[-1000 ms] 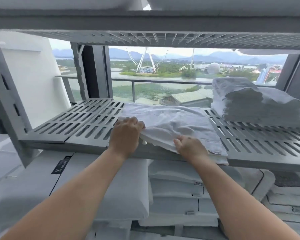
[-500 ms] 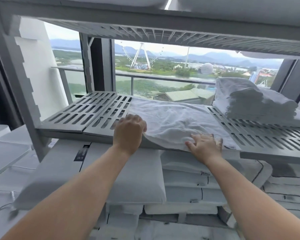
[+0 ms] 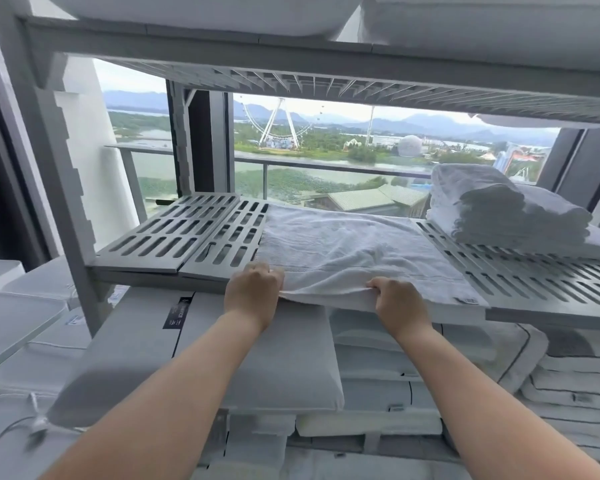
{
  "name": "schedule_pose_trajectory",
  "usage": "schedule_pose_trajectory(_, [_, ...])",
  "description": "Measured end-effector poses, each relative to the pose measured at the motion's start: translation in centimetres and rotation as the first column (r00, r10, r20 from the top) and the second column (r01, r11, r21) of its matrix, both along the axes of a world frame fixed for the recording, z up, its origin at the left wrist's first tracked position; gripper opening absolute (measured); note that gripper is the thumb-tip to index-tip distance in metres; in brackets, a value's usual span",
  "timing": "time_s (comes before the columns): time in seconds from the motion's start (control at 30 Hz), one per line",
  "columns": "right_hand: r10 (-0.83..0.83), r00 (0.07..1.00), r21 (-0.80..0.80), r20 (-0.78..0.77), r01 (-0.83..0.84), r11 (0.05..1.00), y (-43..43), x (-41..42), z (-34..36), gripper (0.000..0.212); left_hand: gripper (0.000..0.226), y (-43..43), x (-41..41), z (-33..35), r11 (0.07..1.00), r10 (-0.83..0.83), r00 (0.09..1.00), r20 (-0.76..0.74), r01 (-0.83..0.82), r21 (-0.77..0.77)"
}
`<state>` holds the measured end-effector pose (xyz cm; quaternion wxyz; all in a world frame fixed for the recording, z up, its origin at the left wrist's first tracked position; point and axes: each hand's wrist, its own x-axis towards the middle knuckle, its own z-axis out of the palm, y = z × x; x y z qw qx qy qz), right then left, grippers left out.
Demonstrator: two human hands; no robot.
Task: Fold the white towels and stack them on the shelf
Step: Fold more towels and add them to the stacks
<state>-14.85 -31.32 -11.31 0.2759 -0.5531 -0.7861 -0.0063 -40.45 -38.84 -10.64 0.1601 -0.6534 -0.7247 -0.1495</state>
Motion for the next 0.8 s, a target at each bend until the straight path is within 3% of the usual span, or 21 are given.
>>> schedule_pose_trajectory(0.1, [-0.003,1.000,0.085,-0.020,0.004,0.996,-0.5,0.5,-0.1,0.041,0.027,0.4,0.7,-0.4,0.998,-0.058,0.998,-0.021,0.058,-0.025])
schedule_pose_trajectory(0.27, [0.006,0.999,0.202,-0.031,0.000,0.979,-1.4,1.5,0.0,0.040,0.043,1.2,3.6,-1.1,0.963,-0.261,0.965,0.002,0.260,0.076])
schedule_pose_trajectory(0.43, [0.085,0.996,0.103,0.019,-0.087,0.991,-1.4,3.2,-0.4,0.027,0.061,2.1,6.3,-1.9,0.949,-0.310,0.951,0.004,0.310,0.062])
schedule_pose_trajectory(0.53, [0.097,0.995,0.187,-0.006,-0.094,0.978,-1.3,4.3,-0.5,0.025,0.057,2.4,7.8,-2.1,0.938,-0.334,0.942,-0.030,0.336,0.089])
schedule_pose_trajectory(0.63, [0.043,0.999,0.234,-0.026,-0.036,0.971,-0.5,5.9,-0.1,0.025,0.052,3.2,9.9,-1.9,0.926,-0.361,0.932,-0.041,0.363,0.099])
schedule_pose_trajectory(0.8, [-0.086,0.988,0.174,-0.131,0.108,0.979,1.4,11.2,0.3,0.028,0.047,5.1,16.0,-1.4,0.903,-0.412,0.911,-0.025,0.412,0.120])
